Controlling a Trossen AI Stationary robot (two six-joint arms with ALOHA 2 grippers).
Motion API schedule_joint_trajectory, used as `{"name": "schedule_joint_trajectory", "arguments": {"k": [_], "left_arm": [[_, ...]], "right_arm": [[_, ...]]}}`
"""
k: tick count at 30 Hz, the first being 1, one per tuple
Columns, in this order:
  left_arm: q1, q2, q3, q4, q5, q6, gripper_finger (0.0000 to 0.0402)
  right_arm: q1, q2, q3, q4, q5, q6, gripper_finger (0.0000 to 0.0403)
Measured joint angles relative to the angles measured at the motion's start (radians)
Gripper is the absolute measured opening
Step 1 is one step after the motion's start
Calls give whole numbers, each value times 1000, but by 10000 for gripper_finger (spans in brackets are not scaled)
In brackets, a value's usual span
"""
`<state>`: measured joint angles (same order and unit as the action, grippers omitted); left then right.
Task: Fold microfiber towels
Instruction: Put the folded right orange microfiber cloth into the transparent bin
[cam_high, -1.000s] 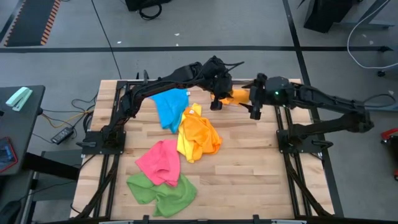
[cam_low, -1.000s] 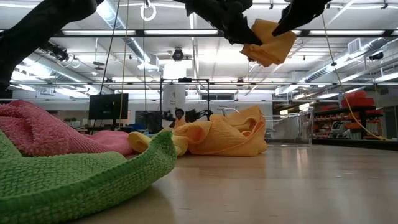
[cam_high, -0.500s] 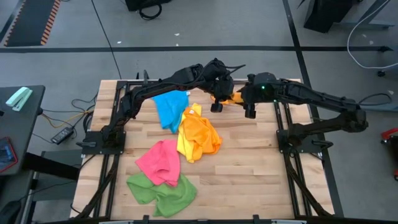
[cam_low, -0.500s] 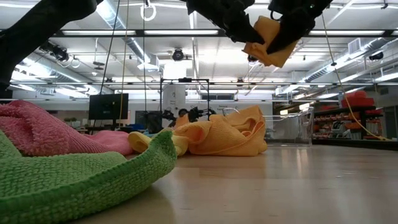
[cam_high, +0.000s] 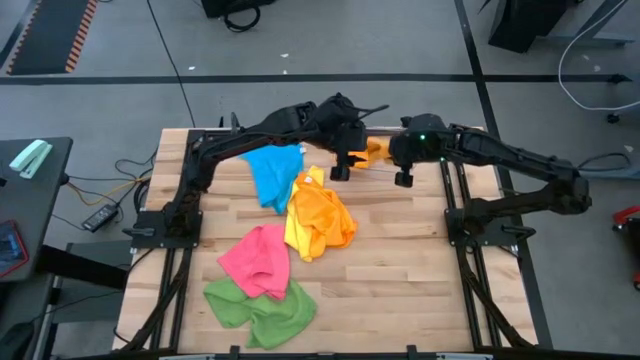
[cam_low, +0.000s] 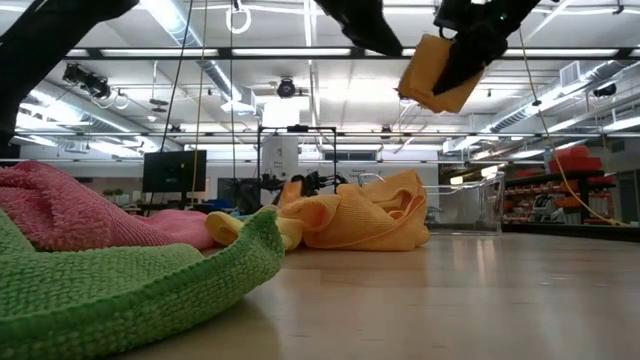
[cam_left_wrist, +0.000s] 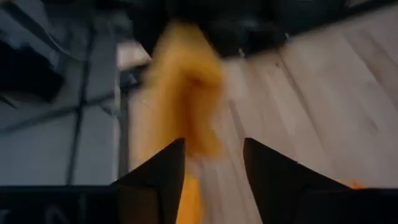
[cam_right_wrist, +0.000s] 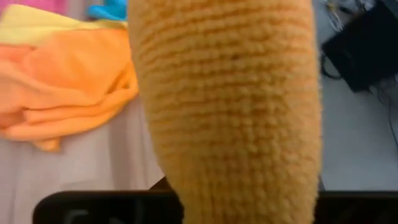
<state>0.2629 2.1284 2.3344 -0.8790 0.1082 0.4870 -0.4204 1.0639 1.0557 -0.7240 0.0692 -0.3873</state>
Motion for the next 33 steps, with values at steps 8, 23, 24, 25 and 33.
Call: {"name": "schedule_joint_trajectory", "arguments": {"k": [8,23,24,25,33], "left_arm": [[-30,33,-3,-71,-10,-69,116],[-134,108,-240,102,-8,-126,9],[-135,100,-265,136,-10,-136,12],[-137,89,-294,157,-11,-144,15],[-144,12,-506,321,-11,-163,9]], "right_arm": [[-163,18,0,-38,-31,112,50],[-325,170,0,-136,63,318,49],[-332,184,0,-137,58,317,49],[-337,197,0,-138,54,313,49],[-358,326,27,-137,43,181,49]]}}
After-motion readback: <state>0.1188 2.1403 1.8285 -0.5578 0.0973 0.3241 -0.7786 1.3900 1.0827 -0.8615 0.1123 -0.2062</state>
